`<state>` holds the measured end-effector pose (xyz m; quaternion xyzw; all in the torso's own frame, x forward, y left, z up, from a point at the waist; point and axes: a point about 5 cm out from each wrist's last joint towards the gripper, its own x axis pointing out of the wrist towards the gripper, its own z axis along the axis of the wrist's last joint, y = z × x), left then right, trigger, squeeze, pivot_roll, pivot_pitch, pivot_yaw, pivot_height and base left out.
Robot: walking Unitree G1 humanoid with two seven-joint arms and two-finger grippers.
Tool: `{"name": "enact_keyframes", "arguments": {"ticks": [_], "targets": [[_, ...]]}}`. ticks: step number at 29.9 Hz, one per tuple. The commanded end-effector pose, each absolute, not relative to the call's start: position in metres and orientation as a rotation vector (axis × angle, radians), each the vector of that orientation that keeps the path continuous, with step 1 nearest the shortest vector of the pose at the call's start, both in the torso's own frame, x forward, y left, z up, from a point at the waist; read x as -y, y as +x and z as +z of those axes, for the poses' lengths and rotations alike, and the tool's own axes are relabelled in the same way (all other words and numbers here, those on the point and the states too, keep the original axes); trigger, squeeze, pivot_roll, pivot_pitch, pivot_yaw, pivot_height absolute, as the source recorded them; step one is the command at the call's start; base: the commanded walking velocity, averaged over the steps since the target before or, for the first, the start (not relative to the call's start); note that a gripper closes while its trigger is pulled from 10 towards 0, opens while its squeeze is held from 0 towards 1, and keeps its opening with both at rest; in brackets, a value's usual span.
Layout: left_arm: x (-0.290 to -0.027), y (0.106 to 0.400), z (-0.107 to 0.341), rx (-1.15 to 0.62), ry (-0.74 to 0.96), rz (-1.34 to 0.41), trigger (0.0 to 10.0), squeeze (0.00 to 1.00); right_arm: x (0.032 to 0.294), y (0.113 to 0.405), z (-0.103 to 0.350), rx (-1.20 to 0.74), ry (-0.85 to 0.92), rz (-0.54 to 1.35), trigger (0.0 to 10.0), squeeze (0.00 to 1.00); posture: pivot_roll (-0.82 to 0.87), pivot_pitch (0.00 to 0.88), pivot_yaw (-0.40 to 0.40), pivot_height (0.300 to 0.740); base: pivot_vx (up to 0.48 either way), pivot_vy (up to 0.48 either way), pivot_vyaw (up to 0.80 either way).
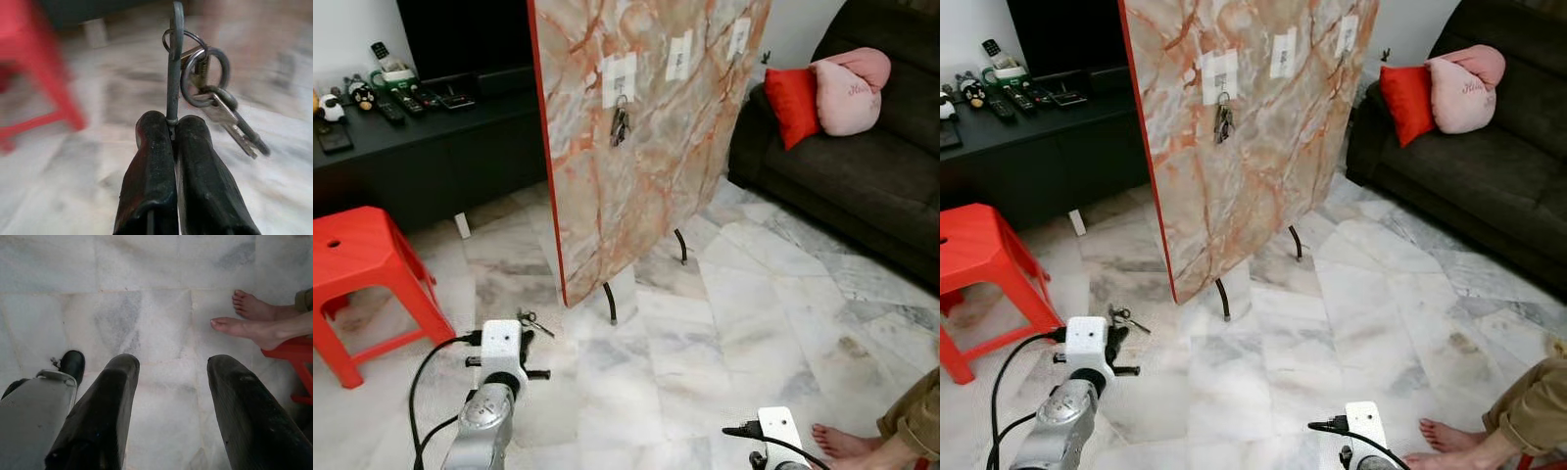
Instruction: Hang keys on a hook
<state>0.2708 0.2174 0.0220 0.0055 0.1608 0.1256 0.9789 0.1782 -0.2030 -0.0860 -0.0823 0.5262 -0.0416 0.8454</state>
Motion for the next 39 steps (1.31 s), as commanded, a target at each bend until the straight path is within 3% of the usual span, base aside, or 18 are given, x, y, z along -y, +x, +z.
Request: {"name": "enact_keyframes", "arguments": {"ticks": [1, 3, 4, 6, 9, 13, 19, 39], "targets": [[-0.233, 0.266, 0.017, -0.355, -0.070, 0.390, 10.0, 0.00, 0.206, 0.174, -0.088, -1.120, -0.169, -0.108, 10.0, 0.00, 0.06, 0.000, -0.142, 0.740, 0.000, 0.000, 0.00], [-0.226, 0.268, 0.020, -0.337, -0.042, 0.295, 10.0, 0.00, 0.206, 0.173, -0.088, -1.122, -0.170, -0.110, 10.0, 0.00, 0.07, 0.000, -0.144, 0.740, 0.000, 0.000, 0.00], [-0.201, 0.271, 0.020, -0.350, 0.022, 0.037, 10.0, 0.00, 0.208, 0.171, -0.088, -1.125, -0.170, -0.113, 10.0, 0.00, 0.07, 0.003, -0.147, 0.740, 0.000, 0.000, 0.00], [-0.177, 0.266, 0.017, -0.379, 0.032, -0.193, 10.0, 0.00, 0.209, 0.170, -0.089, -1.129, -0.175, -0.115, 10.0, 0.00, 0.07, 0.004, -0.147, 0.740, 0.000, 0.000, 0.00], [-0.168, 0.261, 0.015, -0.388, 0.058, -0.299, 10.0, 0.00, 0.210, 0.169, -0.089, -1.132, -0.174, -0.120, 10.0, 0.00, 0.06, 0.005, -0.145, 0.740, 0.000, 0.000, 0.00], [-0.212, 0.271, 0.015, -0.399, 0.027, 0.148, 10.0, 0.00, 0.211, 0.170, -0.088, -1.130, -0.174, -0.126, 10.0, 0.00, 0.07, 0.006, -0.149, 0.740, 0.000, 0.000, 0.00], [-0.196, 0.272, 0.022, -0.367, 0.060, -0.004, 10.0, 0.00, 0.210, 0.171, -0.088, -1.128, -0.182, -0.119, 10.0, 0.00, 0.07, 0.010, -0.149, 0.740, 0.000, 0.000, 0.00], [-0.192, 0.278, 0.030, -0.311, 0.067, 0.007, 10.0, 0.00, 0.209, 0.174, -0.087, -1.117, -0.190, -0.113, 10.0, 0.00, 0.07, 0.021, -0.151, 0.740, 0.000, 0.000, 0.00]]}}
